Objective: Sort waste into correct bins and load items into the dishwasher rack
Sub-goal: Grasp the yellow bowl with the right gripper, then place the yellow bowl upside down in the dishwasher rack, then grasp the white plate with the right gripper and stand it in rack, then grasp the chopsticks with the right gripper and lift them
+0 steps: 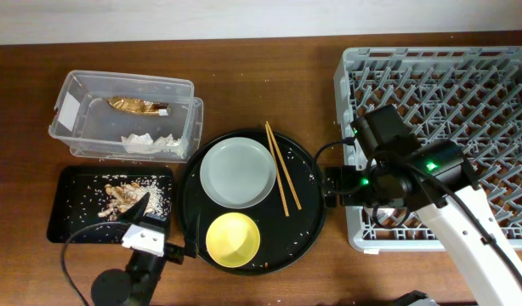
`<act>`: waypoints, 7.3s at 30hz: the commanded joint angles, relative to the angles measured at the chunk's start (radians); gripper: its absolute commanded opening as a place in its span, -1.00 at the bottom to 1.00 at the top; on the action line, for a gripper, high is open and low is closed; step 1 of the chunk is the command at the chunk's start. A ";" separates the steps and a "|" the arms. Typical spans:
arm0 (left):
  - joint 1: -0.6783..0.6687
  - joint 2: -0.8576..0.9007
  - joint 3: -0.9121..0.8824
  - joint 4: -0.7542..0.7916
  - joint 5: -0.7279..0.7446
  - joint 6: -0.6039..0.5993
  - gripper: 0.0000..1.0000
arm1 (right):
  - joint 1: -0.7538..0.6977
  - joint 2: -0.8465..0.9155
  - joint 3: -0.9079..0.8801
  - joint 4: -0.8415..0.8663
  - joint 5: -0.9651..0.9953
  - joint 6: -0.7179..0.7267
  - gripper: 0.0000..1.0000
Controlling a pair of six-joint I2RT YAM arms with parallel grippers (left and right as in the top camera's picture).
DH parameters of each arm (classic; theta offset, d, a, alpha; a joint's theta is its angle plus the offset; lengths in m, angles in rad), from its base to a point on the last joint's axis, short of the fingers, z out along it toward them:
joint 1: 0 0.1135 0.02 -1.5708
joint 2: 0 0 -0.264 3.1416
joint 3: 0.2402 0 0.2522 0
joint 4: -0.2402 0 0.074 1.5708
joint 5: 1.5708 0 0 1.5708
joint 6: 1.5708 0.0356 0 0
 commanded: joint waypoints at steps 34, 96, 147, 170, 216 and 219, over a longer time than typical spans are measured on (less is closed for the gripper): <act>-0.004 -0.009 -0.185 0.177 -0.018 0.016 0.99 | 0.505 0.380 -0.076 0.256 -0.079 0.125 0.37; -0.004 -0.009 -0.185 0.177 -0.018 0.016 0.99 | -0.136 0.586 -0.016 0.124 1.097 0.127 -0.71; -0.004 -0.009 -0.185 0.177 -0.018 0.016 0.99 | 0.312 0.679 -0.117 0.631 0.012 0.476 -0.92; -0.004 -0.009 -0.185 0.176 -0.018 0.016 0.99 | -0.290 0.079 -0.058 0.539 1.316 -0.004 -0.92; -0.004 -0.009 -0.185 0.177 -0.018 0.016 0.99 | 0.195 0.393 -0.055 0.529 -0.105 -0.206 -0.05; -0.004 -0.009 -0.185 0.177 -0.018 0.016 0.99 | 0.238 0.527 -0.075 0.631 0.034 -0.262 -0.11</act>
